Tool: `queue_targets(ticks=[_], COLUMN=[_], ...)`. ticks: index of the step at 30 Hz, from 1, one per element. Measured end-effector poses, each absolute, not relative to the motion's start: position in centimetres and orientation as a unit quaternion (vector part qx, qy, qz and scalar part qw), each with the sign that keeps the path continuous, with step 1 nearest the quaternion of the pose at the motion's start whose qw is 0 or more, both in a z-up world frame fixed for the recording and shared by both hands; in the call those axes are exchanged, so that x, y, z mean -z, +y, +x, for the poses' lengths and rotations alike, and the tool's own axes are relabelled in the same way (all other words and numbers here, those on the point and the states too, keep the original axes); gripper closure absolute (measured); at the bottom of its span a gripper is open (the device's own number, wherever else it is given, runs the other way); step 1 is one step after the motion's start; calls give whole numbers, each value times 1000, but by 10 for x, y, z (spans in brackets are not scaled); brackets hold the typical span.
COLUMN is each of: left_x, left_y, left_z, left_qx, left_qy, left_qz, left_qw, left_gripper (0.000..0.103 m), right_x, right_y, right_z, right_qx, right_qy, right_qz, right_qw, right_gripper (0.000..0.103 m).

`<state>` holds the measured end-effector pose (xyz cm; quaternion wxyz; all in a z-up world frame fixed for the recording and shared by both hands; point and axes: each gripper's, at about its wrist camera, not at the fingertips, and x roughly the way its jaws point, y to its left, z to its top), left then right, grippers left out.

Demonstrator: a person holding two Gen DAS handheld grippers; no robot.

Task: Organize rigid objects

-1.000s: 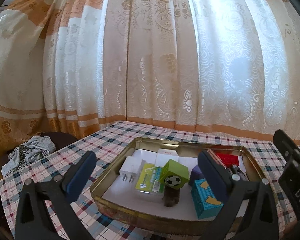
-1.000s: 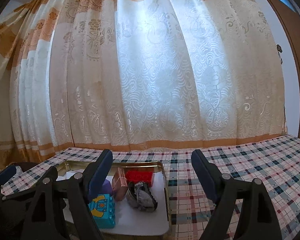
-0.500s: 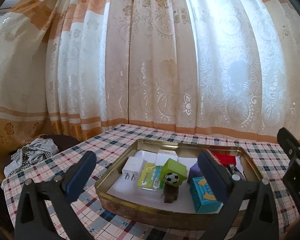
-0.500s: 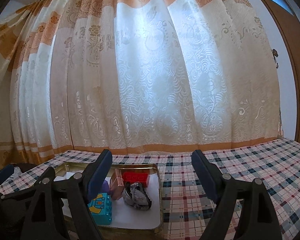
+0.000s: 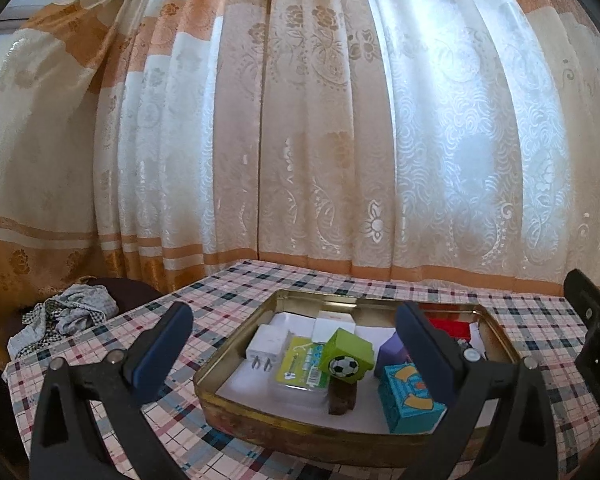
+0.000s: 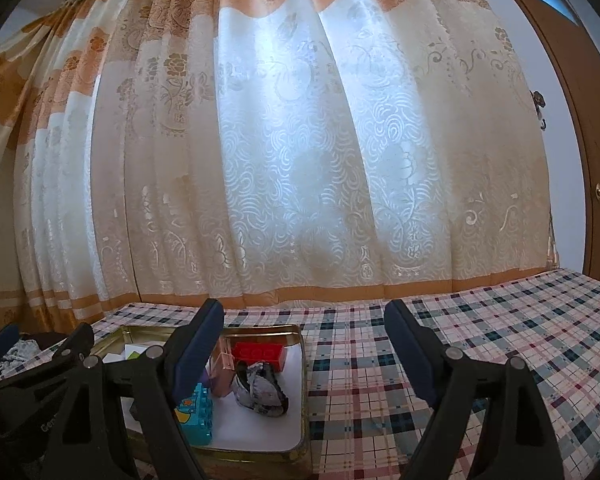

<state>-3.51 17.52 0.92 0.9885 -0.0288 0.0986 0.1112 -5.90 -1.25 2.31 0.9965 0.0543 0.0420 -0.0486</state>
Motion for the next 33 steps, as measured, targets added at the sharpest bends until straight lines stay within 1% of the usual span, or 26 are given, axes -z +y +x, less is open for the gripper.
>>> queue_targets(ticks=[4, 9, 13, 22, 33], left_x=[-8, -9, -9, -9, -8], left_y=[173, 171, 170, 167, 174], left_z=[-32, -35, -32, -31, -29], left_qx=[-102, -82, -93, -121, -116], left_qy=[110, 103, 108, 113, 116], left_qz=[-24, -21, -5, 11, -5], left_qw=[988, 991, 990, 986, 986], left_gripper=[0, 0, 0, 0, 0], right_x=[-24, -28, -26, -26, -25], right_y=[-13, -11, -10, -12, -15], right_z=[-60, -53, -48, -52, -52], right_qx=[47, 30, 21, 23, 26], right_qy=[31, 10, 21, 16, 24], right_qz=[55, 42, 40, 45, 56], right_qw=[997, 999, 999, 999, 998], right_gripper=[19, 18, 18, 18, 18])
